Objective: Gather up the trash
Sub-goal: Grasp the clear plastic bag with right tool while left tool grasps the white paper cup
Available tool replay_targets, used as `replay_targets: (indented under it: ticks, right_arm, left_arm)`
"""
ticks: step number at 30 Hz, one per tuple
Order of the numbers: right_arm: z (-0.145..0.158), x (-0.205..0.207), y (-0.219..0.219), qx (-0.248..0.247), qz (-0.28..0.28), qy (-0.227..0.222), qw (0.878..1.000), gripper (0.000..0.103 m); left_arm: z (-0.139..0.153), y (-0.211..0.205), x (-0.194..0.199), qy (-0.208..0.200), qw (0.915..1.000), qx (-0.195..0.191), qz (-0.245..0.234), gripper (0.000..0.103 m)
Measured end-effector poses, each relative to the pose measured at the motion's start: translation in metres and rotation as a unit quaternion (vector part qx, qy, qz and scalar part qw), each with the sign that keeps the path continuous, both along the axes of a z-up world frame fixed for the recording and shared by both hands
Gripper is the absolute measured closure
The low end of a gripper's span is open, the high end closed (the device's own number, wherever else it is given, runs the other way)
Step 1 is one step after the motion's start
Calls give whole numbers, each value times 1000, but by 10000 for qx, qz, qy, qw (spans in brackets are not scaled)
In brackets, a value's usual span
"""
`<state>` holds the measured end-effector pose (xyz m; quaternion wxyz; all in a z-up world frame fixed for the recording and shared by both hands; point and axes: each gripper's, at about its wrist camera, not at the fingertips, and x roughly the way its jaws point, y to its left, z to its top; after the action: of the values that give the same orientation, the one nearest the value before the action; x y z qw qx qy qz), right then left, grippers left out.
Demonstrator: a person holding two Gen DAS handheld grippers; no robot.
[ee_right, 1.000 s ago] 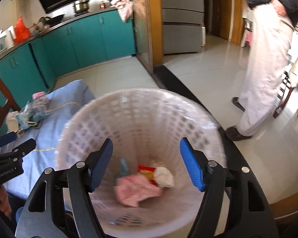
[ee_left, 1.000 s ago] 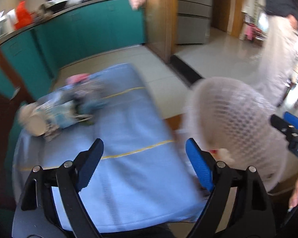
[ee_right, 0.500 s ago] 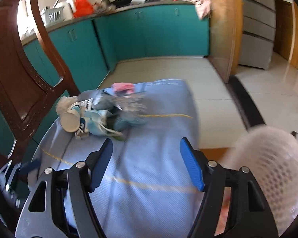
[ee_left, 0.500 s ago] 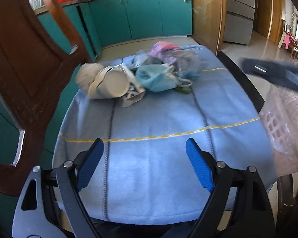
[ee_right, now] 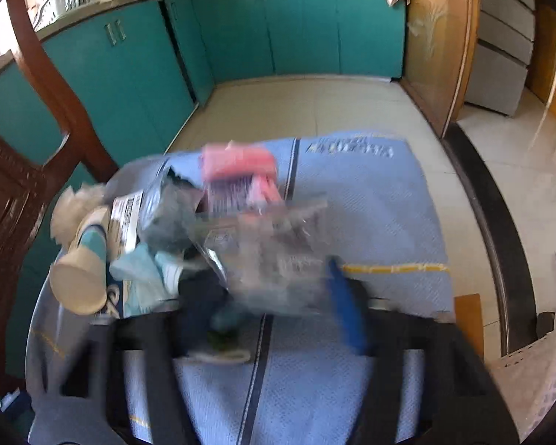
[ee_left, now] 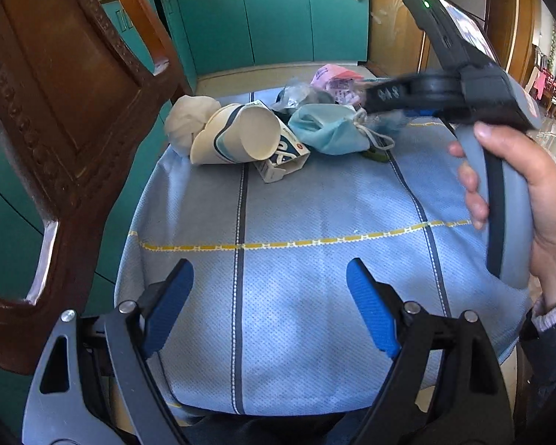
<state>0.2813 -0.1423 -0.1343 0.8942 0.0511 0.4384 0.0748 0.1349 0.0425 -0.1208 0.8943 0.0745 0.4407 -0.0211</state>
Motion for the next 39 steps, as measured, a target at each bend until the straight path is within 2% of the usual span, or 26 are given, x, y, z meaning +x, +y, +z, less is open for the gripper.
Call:
replay_targets:
  ticks: [1, 5, 9, 12, 15, 18, 22, 24, 28, 33, 37, 39]
  right_arm:
    - [0, -4, -1, 78, 74, 10, 9999, 62]
    - [3, -24, -5, 96, 120, -12, 9999, 64]
    - [12, -54, -21, 334, 39, -24, 9994, 64]
    - [22, -80, -29, 441, 24, -104, 9990, 65]
    - [29, -102, -32, 506, 47, -165, 9986, 65]
    - [30, -121, -29, 481, 168, -190, 9985, 65]
    - [28, -132, -23, 444, 315, -119, 9984, 65]
    - [25, -134, -22, 361, 338, -100, 9987, 65]
    - [21, -135, -25, 374, 312, -45, 9988, 65]
    - [18, -141, -28, 322, 280, 26, 9991, 65]
    - [16, -147, -29, 55, 358, 200, 9991, 65]
    - [14, -148, -27, -62, 449, 350, 9984, 64]
  left_arm:
    - [1, 1, 2, -15, 10000, 10, 12, 18]
    - [12, 3, 16, -168, 9998, 41, 96, 18]
    - [32, 9, 51, -291, 9989, -216, 285, 18]
    - [41, 14, 92, -210, 9963, -528, 646, 8]
    - [38, 18, 131, -8, 9915, -542, 1182, 7]
    - [23, 26, 162, 420, 9836, -653, 1629, 7]
    - [-6, 33, 183, 1054, 9752, -806, 1773, 9]
    - [-14, 35, 181, 1174, 9732, -920, 1748, 24]
    - [-17, 34, 164, 1093, 9745, -1104, 1619, 35]
    - [-14, 27, 124, 978, 9800, -1232, 1217, 35]
    - [-7, 17, 69, 955, 9834, -1432, 566, 35]
    - [-6, 8, 48, 971, 9865, -1299, 234, 35]
